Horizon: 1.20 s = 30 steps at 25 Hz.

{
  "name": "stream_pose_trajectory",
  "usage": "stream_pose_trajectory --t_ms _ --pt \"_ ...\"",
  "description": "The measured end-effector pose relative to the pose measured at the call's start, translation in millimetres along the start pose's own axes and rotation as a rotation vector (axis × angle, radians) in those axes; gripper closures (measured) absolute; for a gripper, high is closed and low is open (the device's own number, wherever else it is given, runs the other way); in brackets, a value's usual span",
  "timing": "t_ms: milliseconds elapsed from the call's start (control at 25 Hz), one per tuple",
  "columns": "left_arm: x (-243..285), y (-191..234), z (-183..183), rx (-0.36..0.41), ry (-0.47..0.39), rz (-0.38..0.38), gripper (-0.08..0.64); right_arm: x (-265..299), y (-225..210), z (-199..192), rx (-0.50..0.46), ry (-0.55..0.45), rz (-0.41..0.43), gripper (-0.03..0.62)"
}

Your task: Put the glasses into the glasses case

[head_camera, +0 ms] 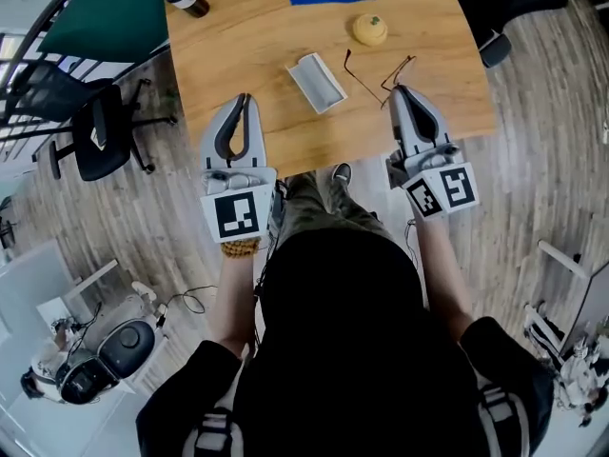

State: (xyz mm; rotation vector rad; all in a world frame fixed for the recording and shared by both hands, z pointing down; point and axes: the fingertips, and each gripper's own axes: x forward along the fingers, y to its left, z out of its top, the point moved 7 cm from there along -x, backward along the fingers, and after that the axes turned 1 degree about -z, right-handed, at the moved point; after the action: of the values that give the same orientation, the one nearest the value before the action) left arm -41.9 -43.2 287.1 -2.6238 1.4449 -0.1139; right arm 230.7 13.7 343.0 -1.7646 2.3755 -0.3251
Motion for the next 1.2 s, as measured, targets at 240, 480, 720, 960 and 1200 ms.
stream_pose_trajectory --t_ms 240,480,720,960,1200 --pt "4 17 -17 -0.081 -0.008 0.033 0.528 20 -2 -21 0.012 0.04 0.027 0.577" --pt "-3 34 -39 -0.152 0.037 -0.042 0.528 28 8 -22 0.083 0.02 0.079 0.577" --pt "13 4 -42 -0.298 0.041 -0.231 0.528 26 39 -8 0.305 -0.071 0.295 0.577" --pt "29 -16 -25 -0.293 0.02 -0.292 0.528 24 57 -9 0.547 -0.14 0.403 0.577" --pt "36 -18 -20 -0.261 0.021 -0.314 0.528 23 48 -10 0.607 -0.19 0.358 0.577"
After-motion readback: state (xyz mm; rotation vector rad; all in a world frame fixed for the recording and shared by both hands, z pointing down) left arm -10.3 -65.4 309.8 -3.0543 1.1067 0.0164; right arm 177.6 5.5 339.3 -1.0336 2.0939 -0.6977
